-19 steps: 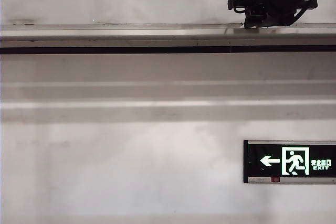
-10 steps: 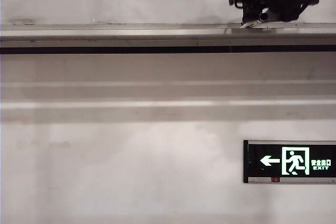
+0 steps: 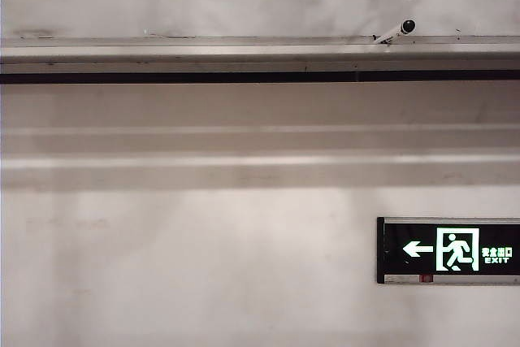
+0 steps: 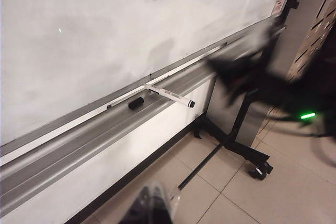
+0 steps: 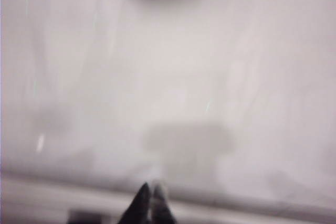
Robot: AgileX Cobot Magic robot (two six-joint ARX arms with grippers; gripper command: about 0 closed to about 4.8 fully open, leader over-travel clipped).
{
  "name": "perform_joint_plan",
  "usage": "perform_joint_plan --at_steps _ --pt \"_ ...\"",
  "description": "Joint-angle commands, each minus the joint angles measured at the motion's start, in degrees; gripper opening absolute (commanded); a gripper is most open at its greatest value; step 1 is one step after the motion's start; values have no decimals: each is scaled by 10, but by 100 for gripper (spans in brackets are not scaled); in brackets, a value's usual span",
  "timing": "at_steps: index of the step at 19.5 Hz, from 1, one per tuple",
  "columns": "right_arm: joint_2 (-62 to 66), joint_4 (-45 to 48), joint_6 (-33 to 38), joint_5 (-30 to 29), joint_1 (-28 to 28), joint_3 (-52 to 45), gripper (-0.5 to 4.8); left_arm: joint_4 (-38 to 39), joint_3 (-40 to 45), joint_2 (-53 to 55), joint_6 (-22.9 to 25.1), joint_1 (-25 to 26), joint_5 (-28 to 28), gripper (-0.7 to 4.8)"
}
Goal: Take a marker from the whiteboard tray, write "Hi!" on the whiteboard, and then put the marker back vertically into the whiteboard tray.
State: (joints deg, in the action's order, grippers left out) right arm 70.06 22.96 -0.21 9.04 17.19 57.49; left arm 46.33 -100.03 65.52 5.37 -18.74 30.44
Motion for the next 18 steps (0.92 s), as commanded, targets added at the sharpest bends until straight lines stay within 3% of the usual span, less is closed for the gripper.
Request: perform_joint_plan --at_steps 1,5,9,15,18 --pt "-96 -45 2 26 0 4 -1 -5 -1 -15 2 0 2 -6" --pt "-216 -192 2 26 0 -5 -1 43 3 -40 54 0 -36 -6" --pt "-330 -211 2 24 0 -106 -1 30 86 -105 60 0 -79 -6" --pt "-467 -215 2 -39 1 -271 -1 -129 321 -267 58 0 -96 -6" --pt "-511 -223 2 -37 1 -332 0 -181 415 -340 22 0 -140 -6"
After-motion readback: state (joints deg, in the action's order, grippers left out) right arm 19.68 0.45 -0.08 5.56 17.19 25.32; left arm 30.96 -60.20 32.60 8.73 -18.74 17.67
